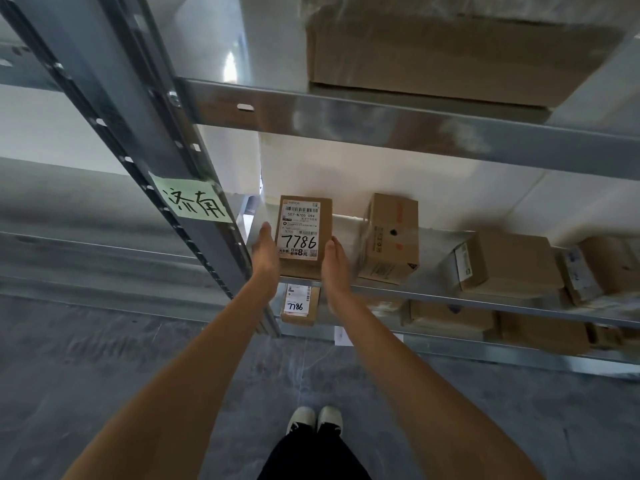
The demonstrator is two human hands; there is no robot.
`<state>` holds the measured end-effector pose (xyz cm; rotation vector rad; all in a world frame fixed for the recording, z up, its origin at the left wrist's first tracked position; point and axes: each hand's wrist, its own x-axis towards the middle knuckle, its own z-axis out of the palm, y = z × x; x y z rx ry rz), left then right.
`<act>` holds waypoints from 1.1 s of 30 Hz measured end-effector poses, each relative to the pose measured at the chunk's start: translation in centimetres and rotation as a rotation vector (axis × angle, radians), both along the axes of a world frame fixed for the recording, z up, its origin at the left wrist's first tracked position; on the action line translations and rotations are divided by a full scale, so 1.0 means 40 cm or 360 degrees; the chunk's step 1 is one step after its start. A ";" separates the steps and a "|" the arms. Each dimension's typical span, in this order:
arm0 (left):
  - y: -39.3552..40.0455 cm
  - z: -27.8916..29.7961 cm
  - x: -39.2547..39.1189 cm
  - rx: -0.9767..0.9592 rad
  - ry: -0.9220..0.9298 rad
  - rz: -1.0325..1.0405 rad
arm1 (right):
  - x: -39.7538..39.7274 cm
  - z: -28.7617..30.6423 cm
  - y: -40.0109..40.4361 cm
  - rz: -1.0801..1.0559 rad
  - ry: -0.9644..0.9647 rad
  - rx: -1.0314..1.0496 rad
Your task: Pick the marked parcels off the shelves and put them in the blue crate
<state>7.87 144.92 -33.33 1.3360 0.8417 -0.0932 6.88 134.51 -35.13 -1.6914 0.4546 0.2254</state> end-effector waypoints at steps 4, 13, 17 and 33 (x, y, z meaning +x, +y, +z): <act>-0.054 0.064 0.006 0.0772 -0.0806 -0.0097 | 0.002 0.049 -0.039 -0.0121 -0.0433 -0.0324; -0.281 0.071 0.041 0.0186 -0.0781 -0.0232 | 0.083 0.040 -0.279 0.0246 -0.0049 -0.1610; -0.292 0.026 0.047 0.0040 -0.0498 -0.0087 | 0.093 0.035 -0.291 0.0329 -0.0005 -0.1484; -0.318 0.022 0.059 -0.0595 -0.0042 -0.0424 | 0.040 0.057 -0.382 -0.0365 -0.0293 -0.0039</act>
